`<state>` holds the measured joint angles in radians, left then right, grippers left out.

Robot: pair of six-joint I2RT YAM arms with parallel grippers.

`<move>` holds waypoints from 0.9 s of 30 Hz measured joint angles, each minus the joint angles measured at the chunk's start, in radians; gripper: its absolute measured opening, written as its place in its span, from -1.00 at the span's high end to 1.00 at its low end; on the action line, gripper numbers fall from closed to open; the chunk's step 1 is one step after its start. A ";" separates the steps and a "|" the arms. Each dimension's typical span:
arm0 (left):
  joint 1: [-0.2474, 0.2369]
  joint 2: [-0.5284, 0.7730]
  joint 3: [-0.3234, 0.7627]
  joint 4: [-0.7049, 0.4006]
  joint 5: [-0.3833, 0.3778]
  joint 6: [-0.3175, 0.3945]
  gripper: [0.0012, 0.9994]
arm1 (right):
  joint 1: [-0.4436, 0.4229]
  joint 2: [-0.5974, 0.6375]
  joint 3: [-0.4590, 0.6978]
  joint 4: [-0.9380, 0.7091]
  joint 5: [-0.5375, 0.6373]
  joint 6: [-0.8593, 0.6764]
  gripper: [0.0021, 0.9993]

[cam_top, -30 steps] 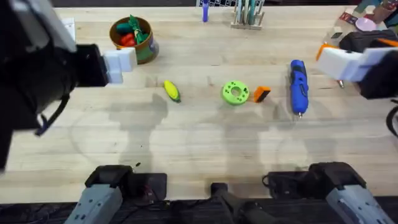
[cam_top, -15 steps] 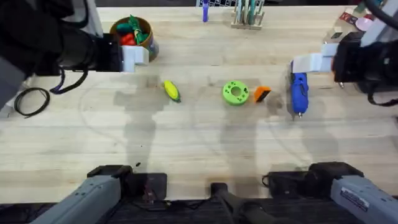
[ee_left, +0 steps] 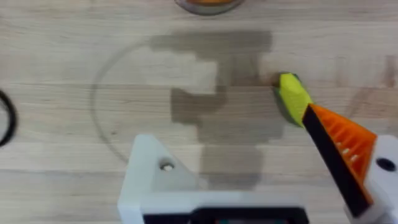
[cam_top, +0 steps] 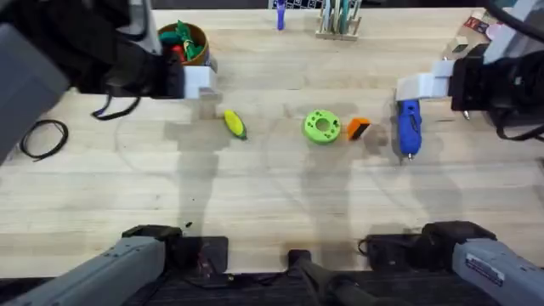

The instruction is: Pick up the gripper from the table and insert it into the empty holder that is missing its gripper. Then pick up a screw, insert it into the mounting hole, and use the screwdriver to tighten it. Finally, clean up the table by picking up the vegetable and placing it into the bucket.

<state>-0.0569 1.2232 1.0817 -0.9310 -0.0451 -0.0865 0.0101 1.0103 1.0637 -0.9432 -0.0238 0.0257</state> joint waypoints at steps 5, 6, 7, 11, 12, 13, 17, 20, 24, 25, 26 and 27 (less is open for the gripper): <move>-0.123 0.089 0.033 -0.069 -0.004 -0.149 -0.97 | 0.000 0.000 0.000 0.000 0.000 0.000 -0.98; -0.148 0.117 0.056 -0.105 -0.004 -0.192 -0.97 | 0.000 0.000 0.000 0.000 0.000 0.000 -0.98; -0.170 0.145 0.082 -0.141 -0.004 -0.233 -0.97 | 0.000 0.000 0.000 0.000 0.000 0.000 -0.98; -0.226 0.239 0.181 -0.200 -0.003 -0.384 -0.97 | 0.000 0.000 0.001 0.000 0.000 0.000 -0.98; -0.235 0.258 0.198 -0.190 -0.002 -0.425 -0.97 | 0.000 0.000 0.001 0.000 0.000 0.000 -0.98; -0.240 0.273 0.206 -0.176 0.001 -0.467 -0.97 | 0.000 0.000 0.001 0.000 0.000 0.000 -0.98; -0.247 0.326 0.215 -0.178 0.008 -0.680 -0.97 | 0.000 0.000 0.001 0.000 0.000 0.000 -0.98; -0.247 0.367 0.215 -0.206 0.017 -0.816 -0.97 | 0.000 0.000 0.001 0.000 0.000 0.000 -0.98; -0.247 0.417 0.215 -0.207 0.046 -0.903 -0.97 | 0.000 0.000 0.001 0.000 0.000 0.000 -0.98; -0.247 0.430 0.215 -0.207 0.052 -0.915 -0.97 | 0.000 0.000 0.001 0.000 0.000 0.000 -0.98; -0.247 0.445 0.215 -0.206 0.054 -0.921 -0.97 | 0.000 0.000 0.001 0.000 0.000 0.000 -0.98; -0.247 0.460 0.215 -0.206 0.057 -0.925 -0.97 | 0.000 0.000 0.001 0.000 0.000 0.000 -0.98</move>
<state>-0.3035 1.6831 1.2968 -1.1374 0.0120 -1.0120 0.0101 1.0103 1.0645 -0.9429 -0.0238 0.0257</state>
